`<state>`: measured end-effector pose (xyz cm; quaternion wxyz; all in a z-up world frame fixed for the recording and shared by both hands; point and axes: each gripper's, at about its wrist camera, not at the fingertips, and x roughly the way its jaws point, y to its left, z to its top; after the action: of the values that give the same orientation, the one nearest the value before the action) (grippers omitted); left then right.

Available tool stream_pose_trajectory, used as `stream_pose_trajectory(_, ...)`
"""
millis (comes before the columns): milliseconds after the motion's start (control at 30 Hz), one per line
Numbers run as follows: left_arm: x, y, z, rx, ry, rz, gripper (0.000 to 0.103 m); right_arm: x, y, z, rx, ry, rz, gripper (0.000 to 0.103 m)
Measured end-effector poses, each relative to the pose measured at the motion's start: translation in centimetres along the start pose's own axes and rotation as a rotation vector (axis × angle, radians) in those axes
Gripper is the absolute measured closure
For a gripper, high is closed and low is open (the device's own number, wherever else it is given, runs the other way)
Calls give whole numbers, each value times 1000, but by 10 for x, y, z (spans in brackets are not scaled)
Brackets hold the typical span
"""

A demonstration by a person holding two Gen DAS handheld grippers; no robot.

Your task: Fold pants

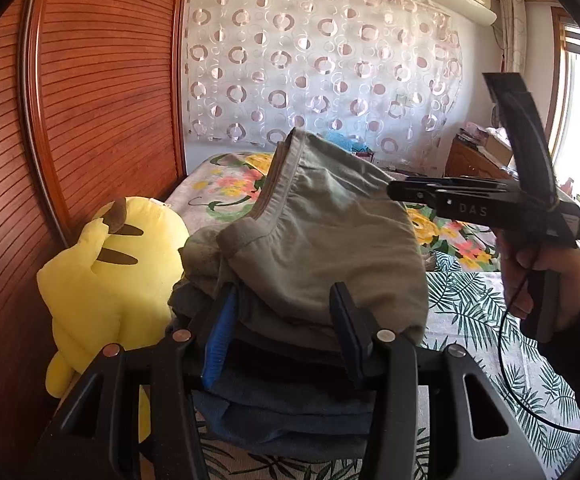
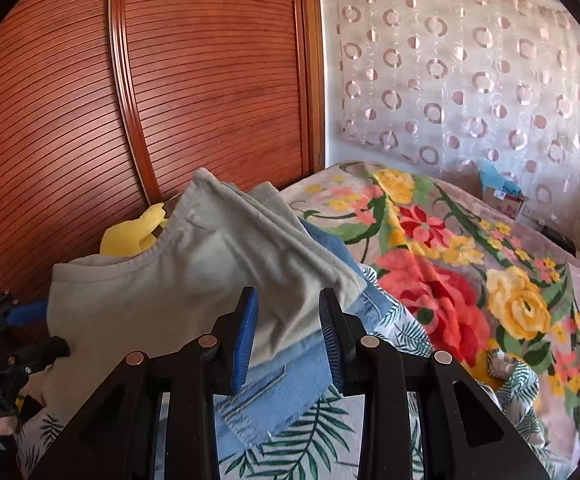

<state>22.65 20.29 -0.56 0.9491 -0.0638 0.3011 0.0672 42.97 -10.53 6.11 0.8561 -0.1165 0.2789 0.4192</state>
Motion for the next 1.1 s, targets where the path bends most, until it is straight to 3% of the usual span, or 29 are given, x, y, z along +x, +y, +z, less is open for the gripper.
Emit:
stream_pose_trajectory(467,-42,-26,-6,60,-23,-16,53,-108,32,-60,63,-80,-60,68)
stream_pose_trajectory(700,-72,-47,-11,91,-60,-73,22,-171,50,-93,97,-129,-115,60)
stream_pose_trajectory(967,-103,-66,-19,121,-83,-131,7,-226,83,-125,95,-178,-158,49)
stream_pose_trajectory(1000,-106,-68,-19,125,-85,-132,1,-231,86,-130,96,-182,-162,48)
stream_pose_trajectory(1100,-117,-75,-20,136,-94,-148,0,-244,93,-141,106,-192,-172,46)
